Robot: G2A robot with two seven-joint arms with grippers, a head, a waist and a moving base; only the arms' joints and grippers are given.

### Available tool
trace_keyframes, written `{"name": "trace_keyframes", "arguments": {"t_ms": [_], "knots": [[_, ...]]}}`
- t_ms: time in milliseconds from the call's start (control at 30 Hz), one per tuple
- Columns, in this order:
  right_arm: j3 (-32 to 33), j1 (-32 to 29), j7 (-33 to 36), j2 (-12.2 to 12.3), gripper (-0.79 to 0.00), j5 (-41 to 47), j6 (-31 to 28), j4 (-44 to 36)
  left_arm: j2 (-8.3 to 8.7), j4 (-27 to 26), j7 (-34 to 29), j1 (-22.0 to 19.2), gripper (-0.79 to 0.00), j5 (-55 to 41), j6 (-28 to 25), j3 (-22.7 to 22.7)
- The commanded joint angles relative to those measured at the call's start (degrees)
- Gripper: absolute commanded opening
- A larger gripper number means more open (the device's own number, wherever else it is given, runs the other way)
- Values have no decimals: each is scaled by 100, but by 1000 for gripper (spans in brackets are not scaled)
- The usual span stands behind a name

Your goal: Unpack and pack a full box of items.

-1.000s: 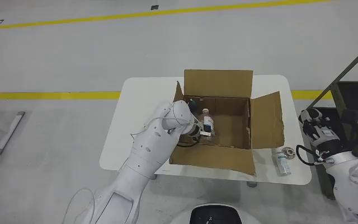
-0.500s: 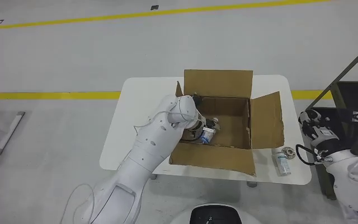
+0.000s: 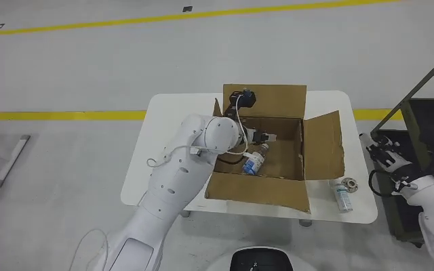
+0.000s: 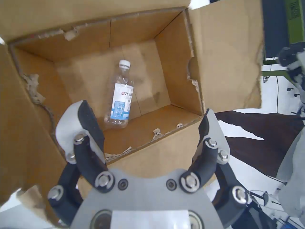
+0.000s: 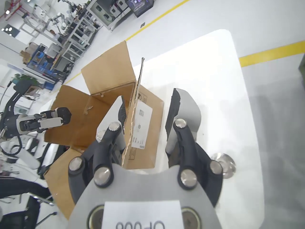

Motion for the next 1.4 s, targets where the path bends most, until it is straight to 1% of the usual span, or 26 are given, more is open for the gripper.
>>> {"name": "trace_keyframes", "arguments": {"t_ms": [0, 67, 100, 133, 200, 233, 300, 333, 367, 433, 467, 533, 600, 667, 700, 767, 800, 833, 867, 1067, 1167, 1267, 1367], "knots": [[-43, 125, 283, 7, -108, 426, -101, 205, 91, -488, -29, 149, 0, 178, -93, -271], [-104, 248, 475, 14, -157, 705, -154, 440, 169, -859, -46, 291, 0, 326, -137, -534], [-137, 313, 518, 18, -160, 736, -185, 504, 205, -1001, -73, 381, 0, 321, -113, -695], [-173, 354, 559, 25, -160, 701, -203, 577, 241, -1122, -88, 459, 0, 375, -108, -840], [-264, 429, 581, 43, -172, 369, -110, 613, 310, -1207, -248, 616, 0, 508, -38, -1082], [-325, 470, 592, 40, -206, 446, -107, 638, 337, -1261, -277, 676, 0, 564, -47, -1177], [-397, 530, 602, 45, -299, 378, -37, 711, 390, -1174, -346, 826, 0, 734, -10, -1331], [-446, 572, 628, 42, -376, 489, -29, 757, 409, -1174, -355, 880, 0, 819, -2, -1372], [-488, 615, 691, 44, -425, 544, -21, 824, 421, -1147, -371, 956, 0, 771, 27, -1426], [-570, 701, 817, 60, -453, 414, -6, 905, 445, -1157, -400, 1038, 0, 811, 18, -1480], [-616, 739, 854, 64, -493, 396, 9, 941, 455, -1123, -419, 1079, 0, 818, 41, -1506], [-696, 800, 895, 68, -520, 392, 13, 1010, 472, -1095, -448, 1118, 0, 907, 38, -1510], [-749, 856, 906, 74, -579, 359, 27, 1081, 487, -1083, -491, 1116, 0, 1059, 42, -1493], [-794, 902, 912, 80, -671, 346, 14, 1126, 493, -1066, -488, 1124, 0, 1051, 83, -1515], [-812, 915, 917, 83, -696, 333, 14, 1144, 499, -1053, -490, 1120, 0, 1105, 85, -1512], [-843, 949, 926, 90, -714, 302, 9, 1171, 506, -1059, -481, 1113, 0, 1156, 133, -1522], [-852, 964, 924, 94, -751, 292, 10, 1185, 508, -1070, -472, 1113, 0, 1144, 152, -1537], [-861, 975, 917, 97, -770, 280, 8, 1194, 514, -1081, -480, 1106, 0, 1178, 150, -1543], [-869, 982, 910, 101, -785, 271, 8, 1201, 524, -1109, -500, 1091, 0, 1283, 164, -1549], [-928, 990, 856, 121, -785, 125, -11, 1200, 570, -1366, -646, 1117, 0, 1318, 289, -1759], [-959, 994, 820, 126, -785, 121, -6, 1211, 602, -1331, -768, 1123, 0, 1545, 306, -1800], [-975, 1000, 811, 134, -785, 124, -19, 1222, 615, -1173, -790, 1175, 0, 1506, 263, -1827], [-984, 1002, 799, 141, -785, 144, -20, 1226, 613, -905, -794, 1206, 0, 1449, 130, -1735]]}}
